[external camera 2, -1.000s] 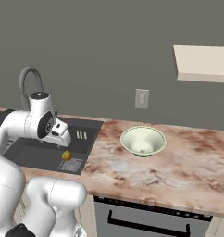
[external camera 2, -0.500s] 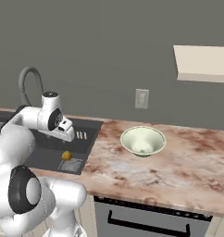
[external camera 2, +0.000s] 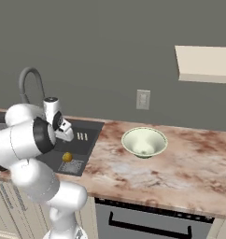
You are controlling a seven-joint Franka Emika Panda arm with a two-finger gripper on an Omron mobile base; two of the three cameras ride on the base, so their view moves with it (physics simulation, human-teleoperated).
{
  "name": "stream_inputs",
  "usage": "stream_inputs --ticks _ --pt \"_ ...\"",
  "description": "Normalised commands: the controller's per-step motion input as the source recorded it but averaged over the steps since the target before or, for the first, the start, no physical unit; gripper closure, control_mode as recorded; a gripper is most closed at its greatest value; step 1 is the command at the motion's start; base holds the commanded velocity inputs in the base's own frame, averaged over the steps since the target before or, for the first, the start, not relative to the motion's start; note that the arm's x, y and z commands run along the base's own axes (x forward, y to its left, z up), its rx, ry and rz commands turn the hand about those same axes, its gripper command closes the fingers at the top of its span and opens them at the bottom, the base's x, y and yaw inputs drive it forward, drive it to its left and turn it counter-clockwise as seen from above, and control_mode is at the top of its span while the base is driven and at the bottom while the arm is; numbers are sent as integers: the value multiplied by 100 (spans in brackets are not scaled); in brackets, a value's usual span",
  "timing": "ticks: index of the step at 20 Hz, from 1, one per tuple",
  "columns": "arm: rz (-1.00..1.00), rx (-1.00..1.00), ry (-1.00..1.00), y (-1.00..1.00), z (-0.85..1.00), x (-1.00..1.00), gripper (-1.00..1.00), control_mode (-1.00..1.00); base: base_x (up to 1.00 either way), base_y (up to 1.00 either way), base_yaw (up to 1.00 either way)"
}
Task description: Pick the peachs from the cabinet and place them in one bowl. Pick the squash from the sink and place it in the other bowl.
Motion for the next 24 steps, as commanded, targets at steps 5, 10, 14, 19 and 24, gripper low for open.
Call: stream_inputs --ticks 5,10,14,19,24 --pt "-4 -5 -2 22 -59 35 -100 -100 0 0 0" --pt "-1 0 0 -11 -63 24 -100 -100 0 0 0" --pt "-2 0 0 -8 -64 39 -100 -100 0 0 0" --pt "0 0 -3 0 -52 62 -100 -100 0 0 0" --pt "0 0 0 0 -9 93 -100 -100 0 0 0"
